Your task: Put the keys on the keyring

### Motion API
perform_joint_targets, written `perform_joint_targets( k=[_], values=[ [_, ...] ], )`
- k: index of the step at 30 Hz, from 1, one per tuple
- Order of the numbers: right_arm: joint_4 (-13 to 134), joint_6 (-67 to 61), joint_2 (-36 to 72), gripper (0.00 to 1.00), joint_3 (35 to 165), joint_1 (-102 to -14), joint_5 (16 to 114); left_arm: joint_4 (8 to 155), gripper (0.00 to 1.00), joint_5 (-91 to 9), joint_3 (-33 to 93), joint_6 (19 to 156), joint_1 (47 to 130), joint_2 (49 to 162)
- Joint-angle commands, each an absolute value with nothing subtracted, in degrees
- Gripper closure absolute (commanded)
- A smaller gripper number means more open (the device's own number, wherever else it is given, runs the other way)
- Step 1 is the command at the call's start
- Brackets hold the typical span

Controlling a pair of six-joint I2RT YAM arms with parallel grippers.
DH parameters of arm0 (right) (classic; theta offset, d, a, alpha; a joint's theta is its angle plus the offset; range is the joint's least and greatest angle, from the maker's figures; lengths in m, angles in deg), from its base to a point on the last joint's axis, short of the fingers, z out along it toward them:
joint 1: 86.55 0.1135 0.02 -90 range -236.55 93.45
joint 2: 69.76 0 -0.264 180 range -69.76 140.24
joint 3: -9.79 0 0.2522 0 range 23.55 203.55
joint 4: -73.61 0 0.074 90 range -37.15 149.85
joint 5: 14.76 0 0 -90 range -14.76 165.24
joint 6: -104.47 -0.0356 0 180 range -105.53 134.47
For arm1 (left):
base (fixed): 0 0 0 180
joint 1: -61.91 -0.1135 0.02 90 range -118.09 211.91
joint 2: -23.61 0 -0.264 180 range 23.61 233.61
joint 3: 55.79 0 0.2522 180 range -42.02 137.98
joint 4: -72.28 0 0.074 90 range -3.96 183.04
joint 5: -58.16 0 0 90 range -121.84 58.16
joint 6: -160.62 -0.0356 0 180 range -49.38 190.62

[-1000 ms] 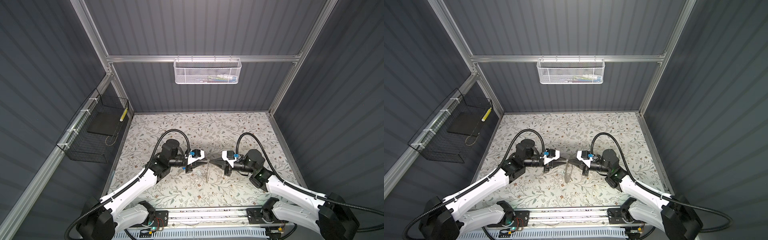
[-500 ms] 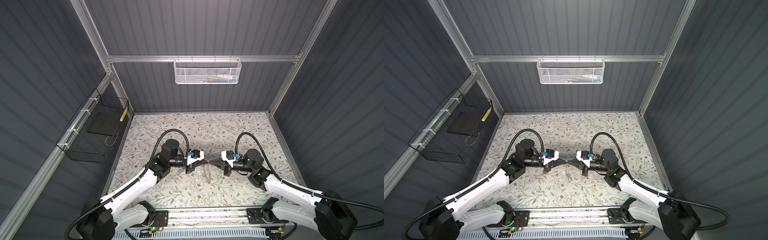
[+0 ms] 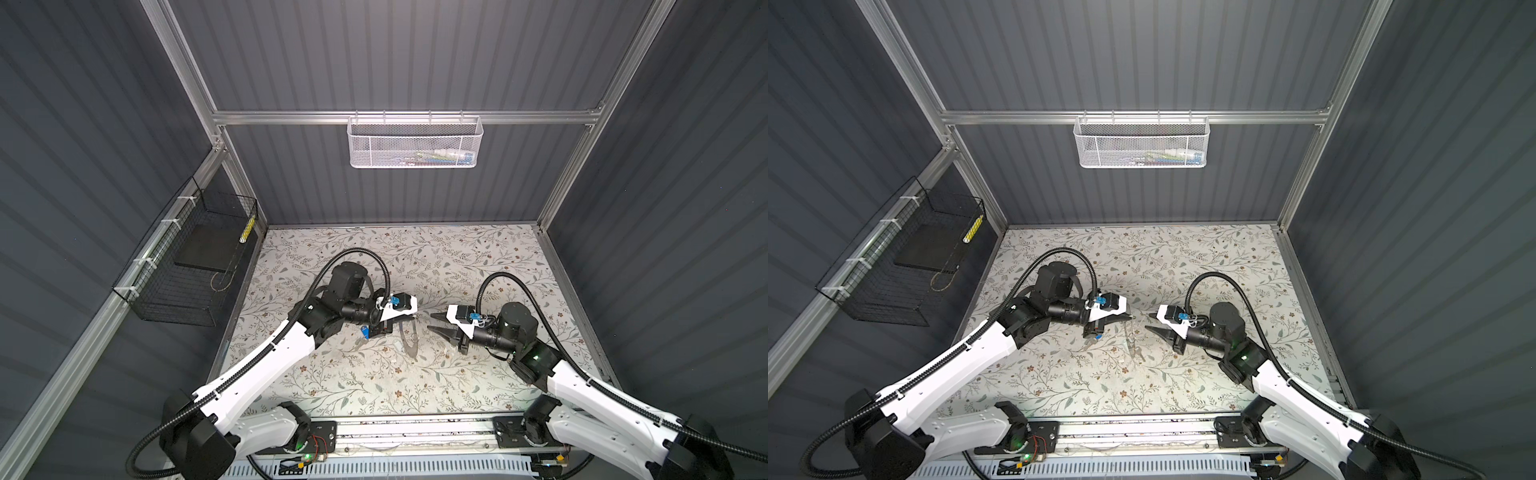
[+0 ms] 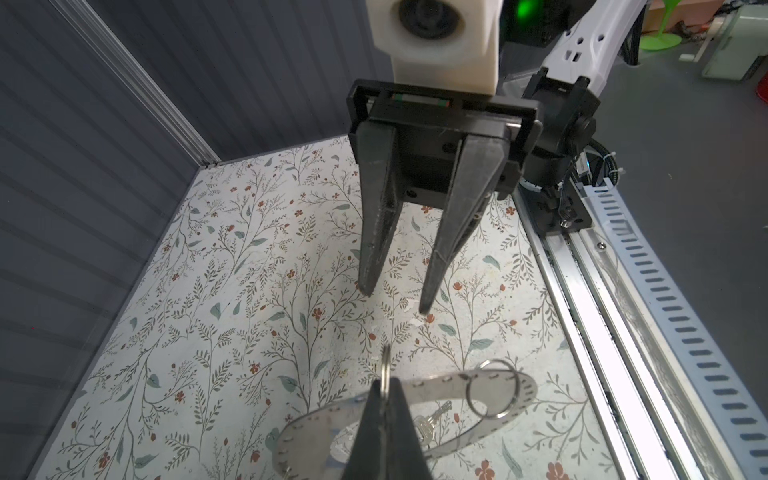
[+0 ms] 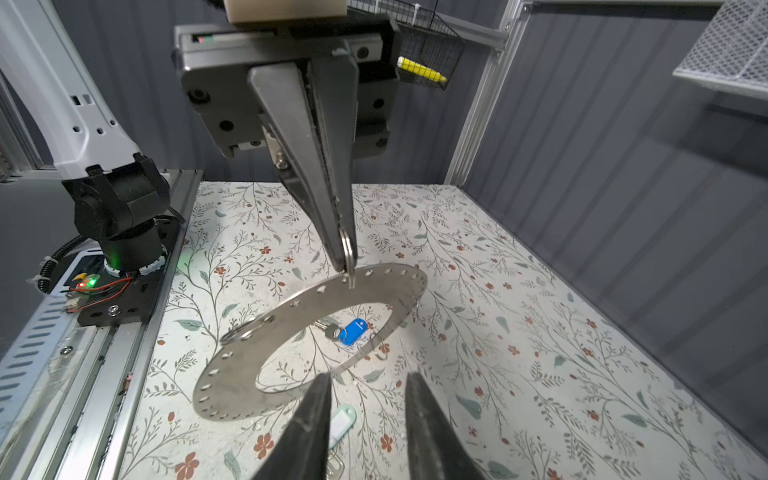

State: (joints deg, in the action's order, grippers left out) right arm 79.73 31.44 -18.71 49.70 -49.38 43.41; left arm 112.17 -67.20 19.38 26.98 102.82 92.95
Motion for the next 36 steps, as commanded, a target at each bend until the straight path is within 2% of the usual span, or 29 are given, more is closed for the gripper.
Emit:
perform_joint_targets(
  k=[1, 10, 19, 29, 36],
  values=[
    [78.2, 30.96, -18.46, 0.67, 49.65, -49.31, 44.72, 123.72, 1.0, -62.01, 24.25, 21.87, 104.35, 95.81],
    [84.26, 28.57, -16.33, 0.69, 46.74, -49.21, 44.21, 133.48, 1.0, -55.49, 32.98, 21.27, 106.42, 103.46],
    [94.5, 25.6, -13.72, 0.71, 43.62, -49.2, 43.26, 136.4, 1.0, -54.74, 38.25, 23.81, 108.49, 107.8],
    [104.96, 21.15, -10.29, 0.74, 41.84, -49.28, 40.17, 134.73, 1.0, -56.8, 38.48, 25.16, 109.02, 107.66],
    [106.51, 19.8, -8.12, 0.78, 42.71, -49.26, 38.24, 133.76, 1.0, -56.94, 37.76, 24.91, 109.1, 106.76]
  ],
)
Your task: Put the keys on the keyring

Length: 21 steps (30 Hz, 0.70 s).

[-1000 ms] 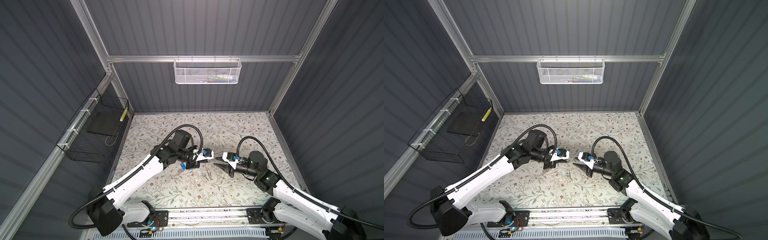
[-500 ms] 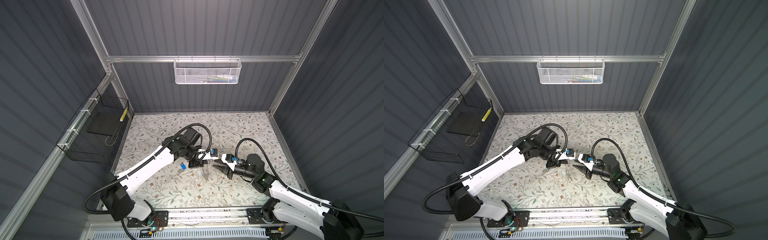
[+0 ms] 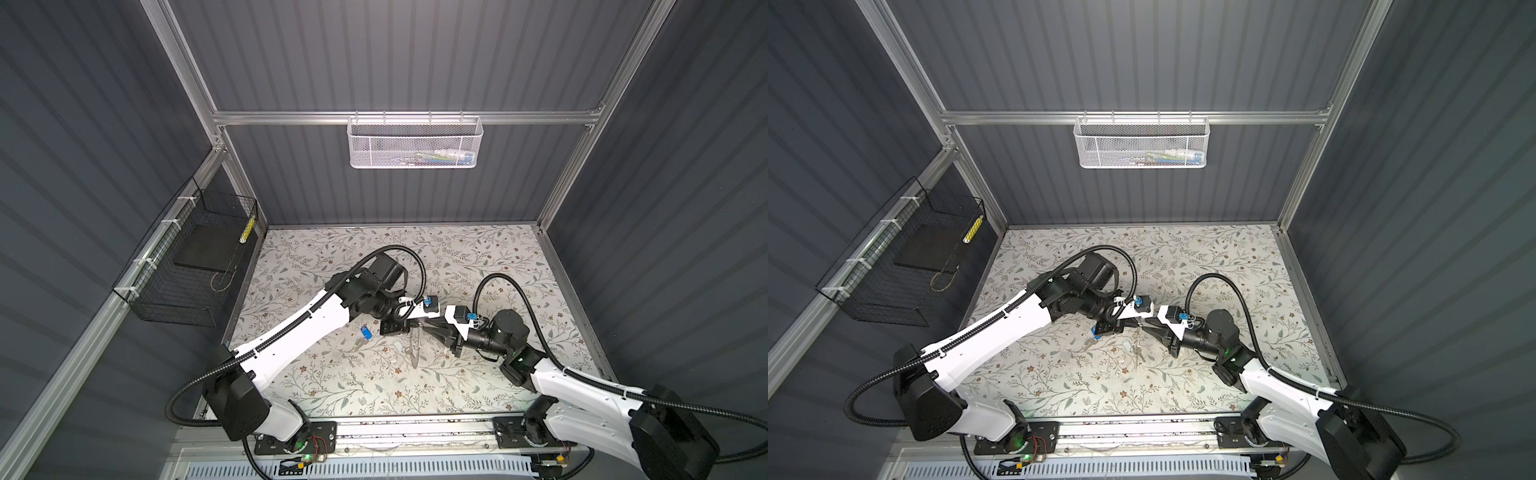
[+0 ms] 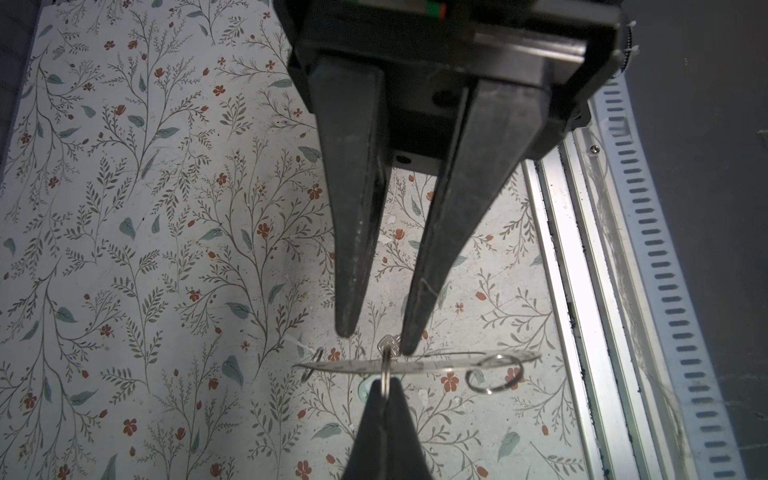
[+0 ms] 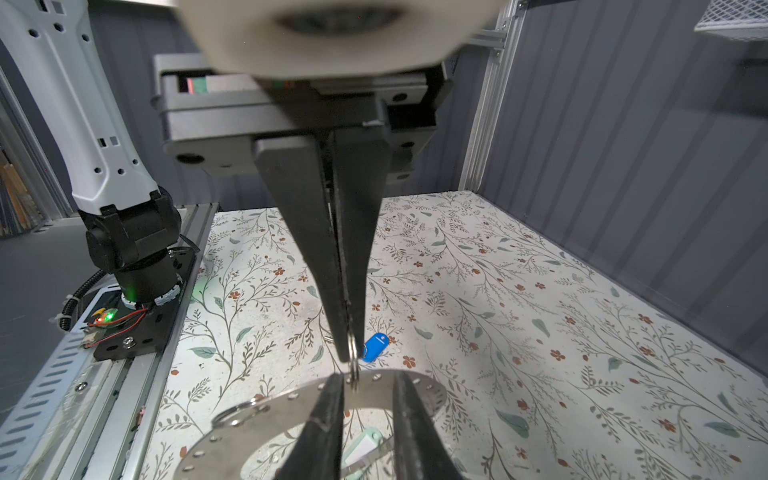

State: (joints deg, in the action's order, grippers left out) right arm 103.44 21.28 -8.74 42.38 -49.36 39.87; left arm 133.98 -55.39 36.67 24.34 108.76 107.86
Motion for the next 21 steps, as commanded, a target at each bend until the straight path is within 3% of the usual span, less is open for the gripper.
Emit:
perform_joint_targets(
  k=[1, 18, 21],
  values=[
    [106.93, 19.49, -7.85, 0.79, 42.79, -49.22, 38.24, 133.76, 1.0, -57.1, 37.6, 24.77, 109.09, 106.8],
    [108.75, 18.0, -4.34, 1.0, 44.34, -49.18, 35.43, 129.76, 1.0, -60.41, 33.71, 24.29, 109.09, 104.16],
    [108.9, 17.88, -5.05, 1.0, 44.12, -49.18, 35.38, 128.25, 0.92, -59.98, 32.27, 24.71, 108.97, 102.69]
  ],
)
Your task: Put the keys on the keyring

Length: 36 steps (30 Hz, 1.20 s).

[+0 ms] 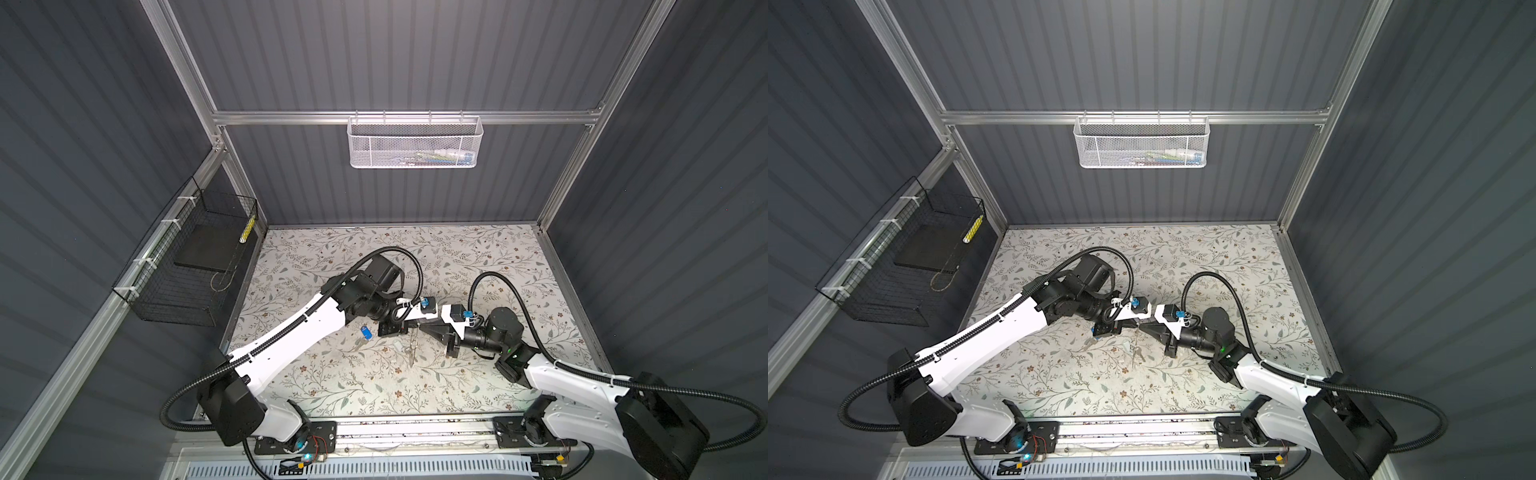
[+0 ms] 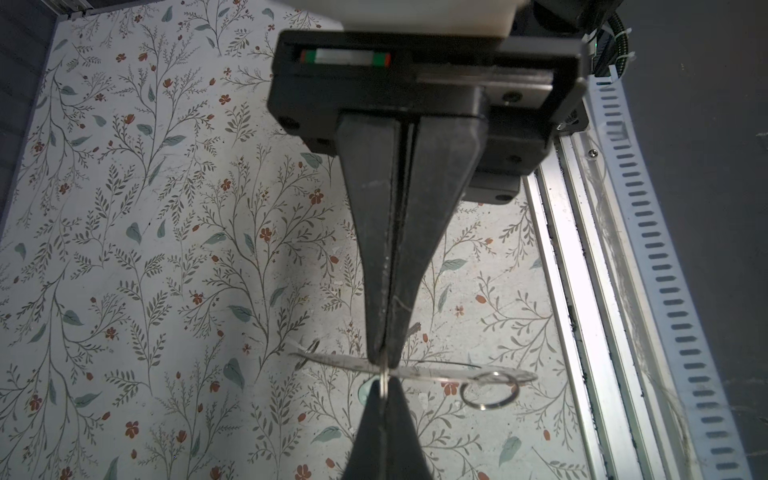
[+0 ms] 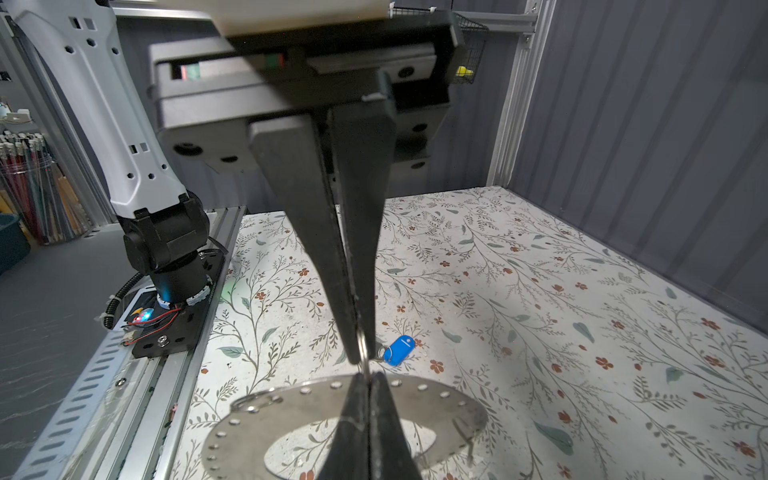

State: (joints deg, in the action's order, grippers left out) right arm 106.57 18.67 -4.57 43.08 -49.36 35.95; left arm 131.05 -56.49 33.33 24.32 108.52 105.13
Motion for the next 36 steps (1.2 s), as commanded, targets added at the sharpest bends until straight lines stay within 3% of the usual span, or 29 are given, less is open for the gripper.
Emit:
perform_joint_targets(
  k=[1, 3, 5, 11, 19, 36],
  values=[
    [108.89, 17.88, -5.23, 1.0, 44.11, -49.15, 35.29, 127.31, 0.89, -59.78, 31.41, 24.83, 108.95, 102.1],
    [108.8, 17.96, -5.24, 1.0, 44.12, -49.15, 35.12, 125.61, 0.6, -58.16, 30.24, 25.78, 108.9, 100.84],
    [108.87, 17.89, -5.24, 1.0, 43.95, -49.23, 35.39, 124.55, 0.54, -56.96, 28.89, 26.06, 108.27, 99.09],
    [111.31, 17.11, -7.71, 1.0, 43.59, -49.47, 34.77, 109.11, 0.58, -69.01, 17.15, 34.65, 98.0, 89.42],
    [117.75, 12.46, -6.26, 1.0, 44.67, -49.82, 31.49, 87.99, 0.65, -77.19, 3.69, 43.62, 97.77, 84.41],
    [128.9, 6.18, -0.06, 1.0, 46.71, -49.72, 27.0, 77.02, 0.74, -80.46, -2.18, 46.02, 97.77, 82.76]
  ],
)
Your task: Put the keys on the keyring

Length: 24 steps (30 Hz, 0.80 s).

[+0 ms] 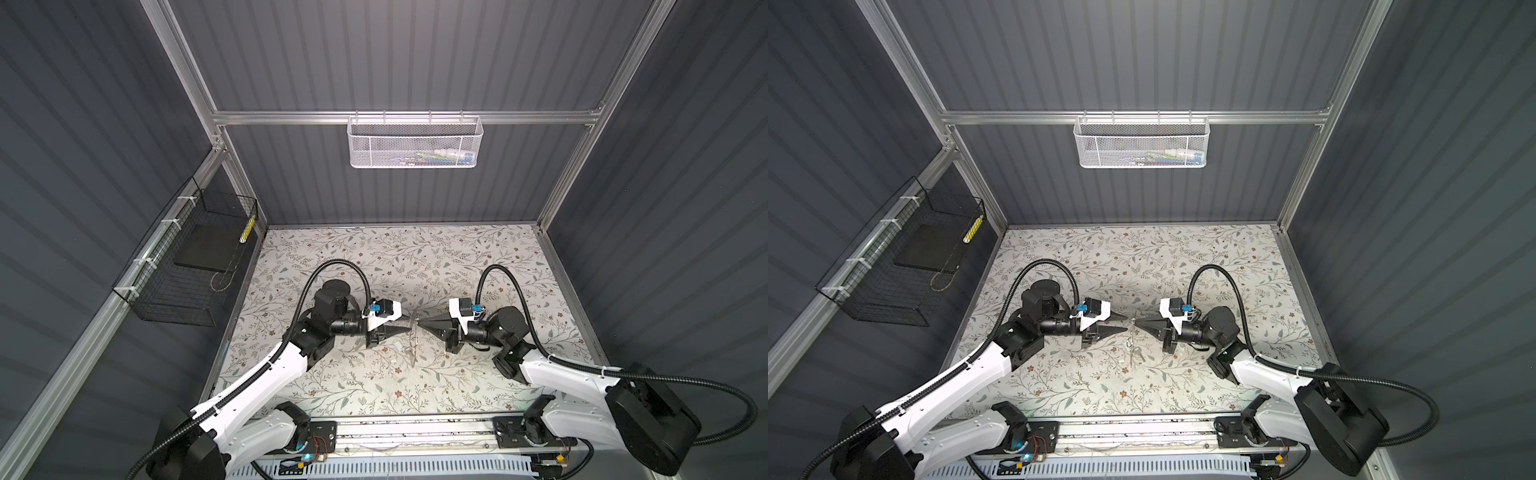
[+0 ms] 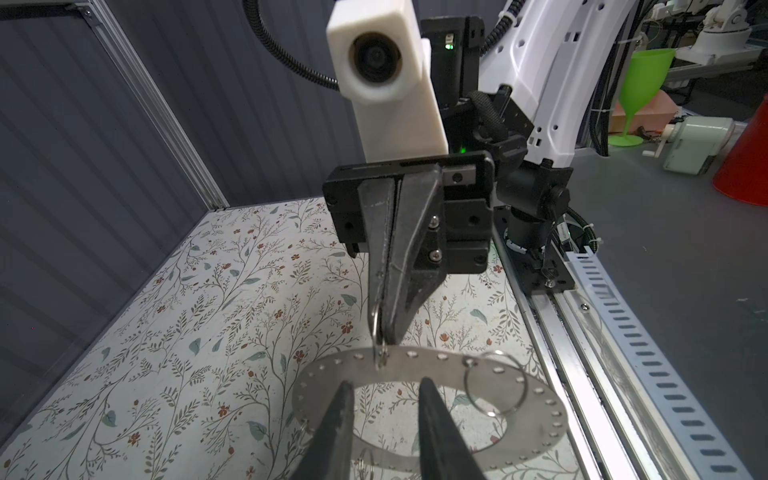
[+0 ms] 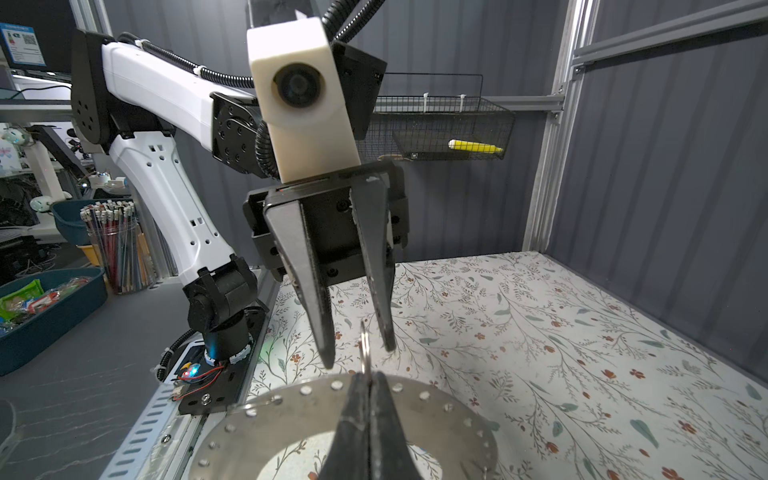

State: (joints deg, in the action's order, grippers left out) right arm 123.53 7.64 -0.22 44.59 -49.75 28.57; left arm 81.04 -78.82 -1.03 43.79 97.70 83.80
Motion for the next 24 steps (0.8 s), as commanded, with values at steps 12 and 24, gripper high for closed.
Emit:
perform_joint_targets(
  k=[12, 24],
  values=[
    [128.53, 6.24, 0.66, 1.0, 47.21, -49.58, 26.11, 73.98, 0.78, -82.16, -1.87, 48.04, 97.77, 84.5],
    [128.71, 6.38, 1.22, 1.0, 47.32, -49.52, 25.85, 73.03, 0.88, -83.15, -1.15, 48.31, 97.93, 85.39]
  ],
)
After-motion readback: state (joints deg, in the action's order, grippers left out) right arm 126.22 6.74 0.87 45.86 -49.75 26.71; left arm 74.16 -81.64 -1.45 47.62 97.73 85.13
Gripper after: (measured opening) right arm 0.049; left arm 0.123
